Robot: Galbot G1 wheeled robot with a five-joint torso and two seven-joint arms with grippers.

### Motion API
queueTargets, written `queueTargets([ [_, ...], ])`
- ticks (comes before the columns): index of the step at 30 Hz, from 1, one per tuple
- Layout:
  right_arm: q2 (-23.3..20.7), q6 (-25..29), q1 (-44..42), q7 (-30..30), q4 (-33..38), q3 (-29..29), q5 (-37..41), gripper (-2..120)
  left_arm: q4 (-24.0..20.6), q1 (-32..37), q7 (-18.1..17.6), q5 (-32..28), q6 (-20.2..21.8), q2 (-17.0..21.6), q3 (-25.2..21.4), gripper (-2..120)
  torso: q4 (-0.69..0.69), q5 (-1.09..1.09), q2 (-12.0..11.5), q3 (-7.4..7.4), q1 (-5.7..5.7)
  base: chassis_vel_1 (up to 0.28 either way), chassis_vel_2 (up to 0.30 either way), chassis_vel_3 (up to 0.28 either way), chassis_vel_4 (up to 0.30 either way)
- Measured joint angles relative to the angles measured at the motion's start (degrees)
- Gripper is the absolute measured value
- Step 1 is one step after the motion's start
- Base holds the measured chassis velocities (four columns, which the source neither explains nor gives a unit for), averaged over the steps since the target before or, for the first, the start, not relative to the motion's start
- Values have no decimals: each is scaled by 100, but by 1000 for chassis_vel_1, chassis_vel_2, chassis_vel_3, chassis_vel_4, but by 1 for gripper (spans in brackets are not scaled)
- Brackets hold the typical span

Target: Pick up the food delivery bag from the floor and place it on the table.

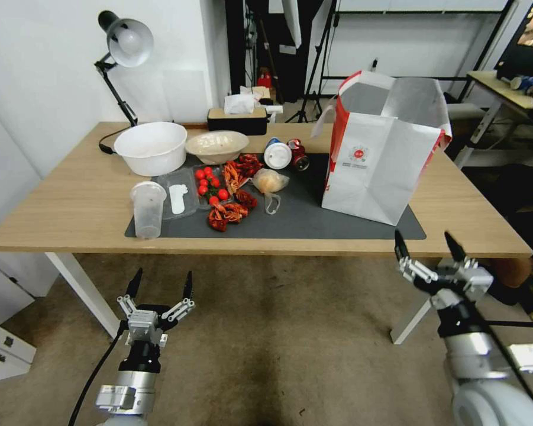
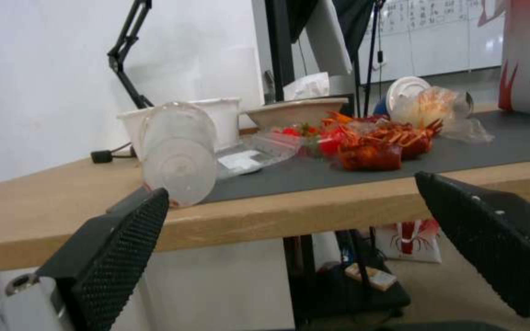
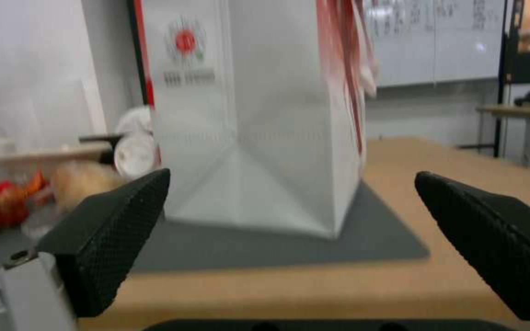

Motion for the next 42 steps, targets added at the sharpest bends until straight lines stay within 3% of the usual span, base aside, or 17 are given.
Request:
queueTargets([
  [16,377,785,-115,-372,-1006,-101,-309,100,177,-40,57,3,-123,-15,-2,100,0,-1,0,0,0,0,0,0,0],
  [42,370,802,-98,-369,-1016,-104,-293,100,180,-46,76,54,-124,-2,-13,100,0,0,0,0,0,0,0,0,0],
])
